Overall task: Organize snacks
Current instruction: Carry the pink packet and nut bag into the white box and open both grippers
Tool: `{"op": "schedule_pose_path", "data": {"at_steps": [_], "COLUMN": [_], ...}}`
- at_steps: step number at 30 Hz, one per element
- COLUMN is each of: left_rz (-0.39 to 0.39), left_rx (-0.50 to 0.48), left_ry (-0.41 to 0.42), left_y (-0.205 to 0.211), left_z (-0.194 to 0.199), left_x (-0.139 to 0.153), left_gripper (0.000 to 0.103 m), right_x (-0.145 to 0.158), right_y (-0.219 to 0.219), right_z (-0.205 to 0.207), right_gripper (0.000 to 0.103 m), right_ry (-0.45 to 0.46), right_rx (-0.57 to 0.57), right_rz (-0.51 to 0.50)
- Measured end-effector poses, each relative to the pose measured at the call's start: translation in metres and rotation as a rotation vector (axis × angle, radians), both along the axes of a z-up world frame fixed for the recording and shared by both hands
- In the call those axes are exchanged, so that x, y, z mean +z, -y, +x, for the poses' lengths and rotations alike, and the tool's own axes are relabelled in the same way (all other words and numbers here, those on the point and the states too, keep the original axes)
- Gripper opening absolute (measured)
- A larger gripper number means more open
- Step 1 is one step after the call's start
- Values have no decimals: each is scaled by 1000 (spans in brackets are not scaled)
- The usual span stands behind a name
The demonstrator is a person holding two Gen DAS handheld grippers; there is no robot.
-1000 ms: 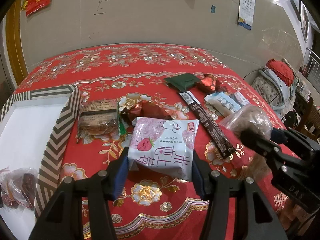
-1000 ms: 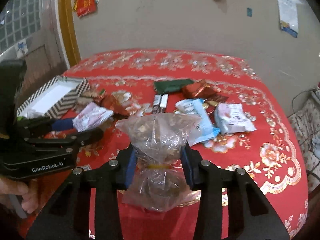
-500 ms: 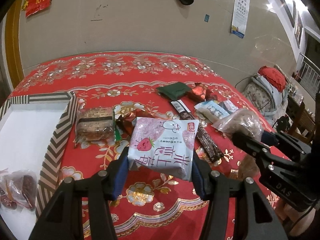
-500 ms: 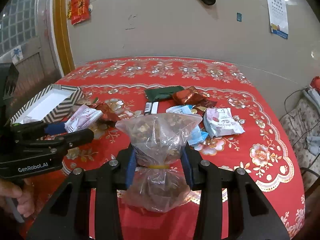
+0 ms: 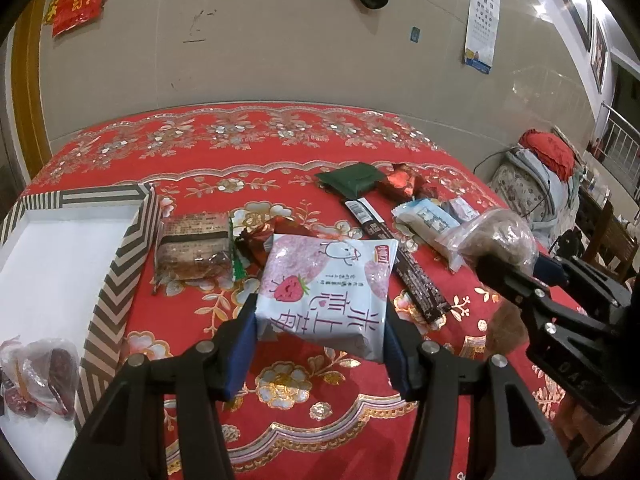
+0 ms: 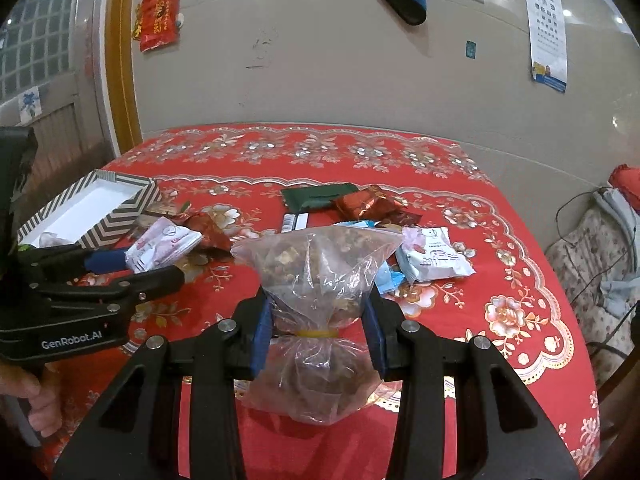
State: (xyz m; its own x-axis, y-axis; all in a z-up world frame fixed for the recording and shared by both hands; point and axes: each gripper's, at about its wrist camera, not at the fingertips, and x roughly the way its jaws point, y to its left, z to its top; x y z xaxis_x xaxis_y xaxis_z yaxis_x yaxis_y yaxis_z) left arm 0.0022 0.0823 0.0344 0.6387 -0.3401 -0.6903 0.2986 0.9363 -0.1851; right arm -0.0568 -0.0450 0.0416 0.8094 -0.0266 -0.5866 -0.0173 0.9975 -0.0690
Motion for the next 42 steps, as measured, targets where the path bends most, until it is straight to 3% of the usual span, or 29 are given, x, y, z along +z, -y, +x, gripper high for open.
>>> {"op": "schedule_pose_path", "data": {"at_steps": [5, 8, 12, 20, 27, 35, 42], "left_rz": [-15, 13, 10, 11, 108, 211, 212], "left_rx": [19, 32, 78, 230, 369, 406, 416], "left_ry": [-29, -9, -14, 21, -39, -75, -103], "left_y": [-5, -16, -50, -155, -220, -219, -221], "left_z": [0, -11, -16, -27, -22, -20, -20], "left_x": [7, 21, 36, 63, 43, 20, 13], "left_gripper": [58, 58, 58, 58, 58, 58, 58], "right_x": [0, 1, 14, 30, 19, -3, -13], "right_y": [-9, -24, -60, -153, -221, -251, -256], "right_z": [-1, -2, 0, 19, 49, 80, 87], "right_gripper": [39, 39, 39, 39, 39, 39, 39], "right_ry": [8, 3, 35, 57, 0, -88, -114], "right_rx": [1, 12, 84, 276, 387, 397, 380], "right_rz": [-49, -64, 1, 40, 50, 96, 86]}}
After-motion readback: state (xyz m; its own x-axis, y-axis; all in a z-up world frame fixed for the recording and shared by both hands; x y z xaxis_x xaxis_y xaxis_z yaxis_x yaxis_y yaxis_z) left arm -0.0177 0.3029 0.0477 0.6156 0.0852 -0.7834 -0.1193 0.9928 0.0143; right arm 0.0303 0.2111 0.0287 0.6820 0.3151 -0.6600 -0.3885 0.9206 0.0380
